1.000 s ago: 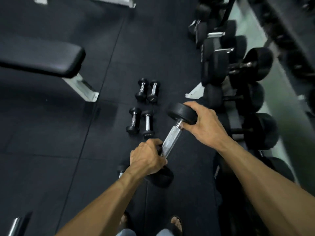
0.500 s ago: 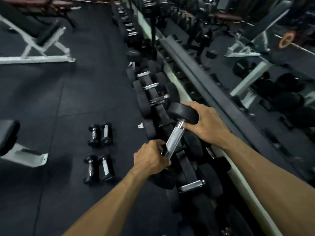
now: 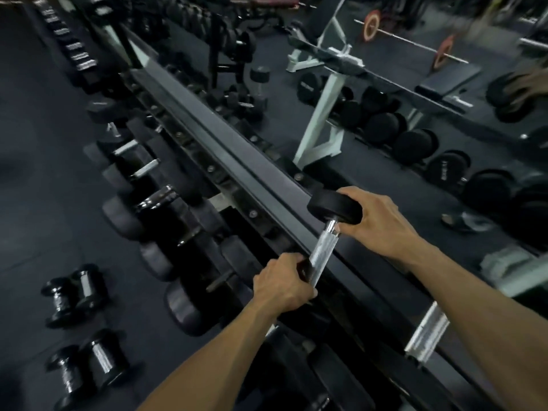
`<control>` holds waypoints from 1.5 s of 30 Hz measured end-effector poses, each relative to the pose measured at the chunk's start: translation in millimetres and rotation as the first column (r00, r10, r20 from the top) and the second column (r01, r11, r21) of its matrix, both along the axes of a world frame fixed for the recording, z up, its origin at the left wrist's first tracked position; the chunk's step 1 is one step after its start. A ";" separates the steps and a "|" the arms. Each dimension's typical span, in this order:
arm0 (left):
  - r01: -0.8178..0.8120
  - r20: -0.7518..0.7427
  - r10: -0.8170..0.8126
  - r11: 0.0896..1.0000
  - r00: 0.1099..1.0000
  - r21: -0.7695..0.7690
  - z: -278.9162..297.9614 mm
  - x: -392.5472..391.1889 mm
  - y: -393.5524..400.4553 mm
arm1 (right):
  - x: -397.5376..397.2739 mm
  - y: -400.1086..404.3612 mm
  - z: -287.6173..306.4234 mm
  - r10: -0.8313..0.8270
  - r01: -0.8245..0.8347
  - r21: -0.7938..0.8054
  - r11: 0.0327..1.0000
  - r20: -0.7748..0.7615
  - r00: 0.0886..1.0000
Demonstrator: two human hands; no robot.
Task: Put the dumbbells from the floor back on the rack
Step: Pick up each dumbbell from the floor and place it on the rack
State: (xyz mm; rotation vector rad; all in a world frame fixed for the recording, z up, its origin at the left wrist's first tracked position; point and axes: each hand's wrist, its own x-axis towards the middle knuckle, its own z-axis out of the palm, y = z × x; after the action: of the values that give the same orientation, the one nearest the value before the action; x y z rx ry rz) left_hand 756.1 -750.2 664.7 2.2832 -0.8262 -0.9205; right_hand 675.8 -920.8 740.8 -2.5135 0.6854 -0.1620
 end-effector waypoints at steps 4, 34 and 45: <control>0.043 0.015 -0.043 0.998 0.999 0.037 -12.3 -0.3 -35.4 | -6.7 -33.3 -17.5 -0.047 0.048 0.013 0.999 -0.021 0.999; 0.041 0.042 -0.039 0.998 0.998 -0.053 -23.5 29.8 -60.4 | 23.6 -77.0 -39.2 -0.135 0.119 -0.087 0.989 -0.202 0.970; -0.167 0.230 0.176 0.984 0.957 -0.058 -5.3 56.6 30.8 | 104.1 13.9 -15.0 0.178 -0.222 -0.232 0.947 -0.195 0.965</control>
State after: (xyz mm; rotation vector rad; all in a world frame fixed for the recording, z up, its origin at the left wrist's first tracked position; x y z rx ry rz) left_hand 812.7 -719.4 659.3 2.4165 -0.7203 -0.5611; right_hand 779.9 -906.9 725.8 -2.8496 0.4938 0.0451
